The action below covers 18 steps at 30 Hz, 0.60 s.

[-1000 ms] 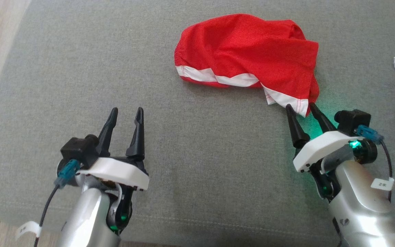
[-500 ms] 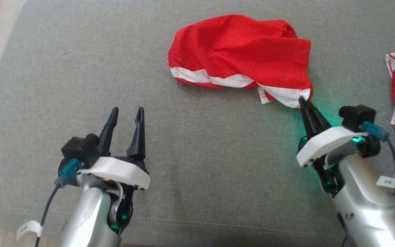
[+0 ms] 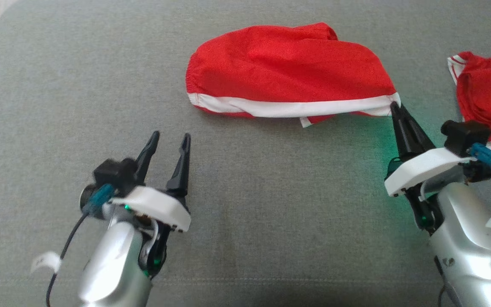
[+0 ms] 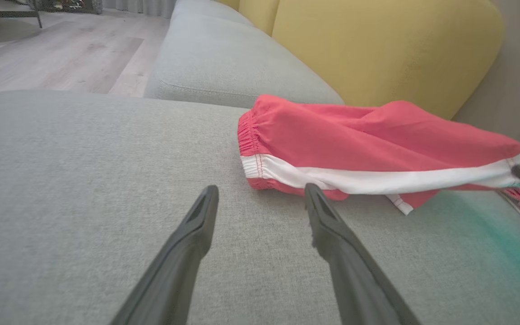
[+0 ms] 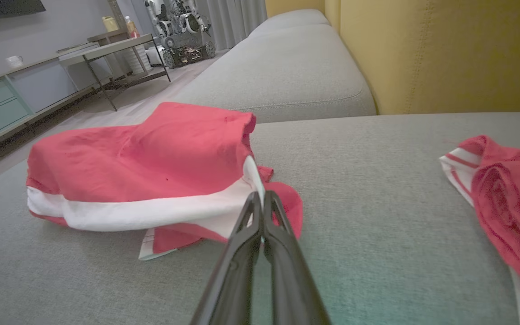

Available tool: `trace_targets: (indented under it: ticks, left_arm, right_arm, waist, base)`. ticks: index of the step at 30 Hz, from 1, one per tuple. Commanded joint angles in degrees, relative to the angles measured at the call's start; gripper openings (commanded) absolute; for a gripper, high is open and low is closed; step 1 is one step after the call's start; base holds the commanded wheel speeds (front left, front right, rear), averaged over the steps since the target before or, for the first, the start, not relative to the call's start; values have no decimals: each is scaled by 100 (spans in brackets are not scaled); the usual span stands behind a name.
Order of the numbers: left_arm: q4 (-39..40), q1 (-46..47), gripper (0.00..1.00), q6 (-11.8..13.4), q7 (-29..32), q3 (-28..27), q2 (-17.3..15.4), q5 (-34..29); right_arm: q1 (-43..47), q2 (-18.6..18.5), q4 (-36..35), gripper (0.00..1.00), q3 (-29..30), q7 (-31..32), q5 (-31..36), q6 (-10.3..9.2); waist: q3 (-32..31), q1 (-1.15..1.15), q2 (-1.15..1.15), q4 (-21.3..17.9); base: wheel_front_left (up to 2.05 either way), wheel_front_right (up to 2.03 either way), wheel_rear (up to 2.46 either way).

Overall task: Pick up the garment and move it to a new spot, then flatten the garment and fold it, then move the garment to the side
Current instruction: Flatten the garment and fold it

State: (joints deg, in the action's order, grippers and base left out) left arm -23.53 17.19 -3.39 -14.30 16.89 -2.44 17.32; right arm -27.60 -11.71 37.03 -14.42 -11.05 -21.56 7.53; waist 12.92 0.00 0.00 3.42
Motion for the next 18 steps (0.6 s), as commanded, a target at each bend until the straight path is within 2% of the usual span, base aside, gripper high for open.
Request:
trace_targets:
  ticks: [1,9,18]
  left_arm:
    - [125,283,100,-19,-70,-139,-57,-55]
    - [-987,1067,100,-312,-70,26,-74,21]
    - [-1647,1679,100,-403,-70,387,-98,158]
  right_arm:
    - [-71,-43,-188,0,-55,1,52,-4]
    - [-181,11,-258,0,387,133,361,-4]
    - [-256,96,-417,0,453,257,498,-4]
  waist:
    - [34,0,0,-45]
    - [221,0,0,-269]
    - [469,0,0,-408]
  base:
    - [0,0,0]
    - [0,0,0]
    - [0,0,0]
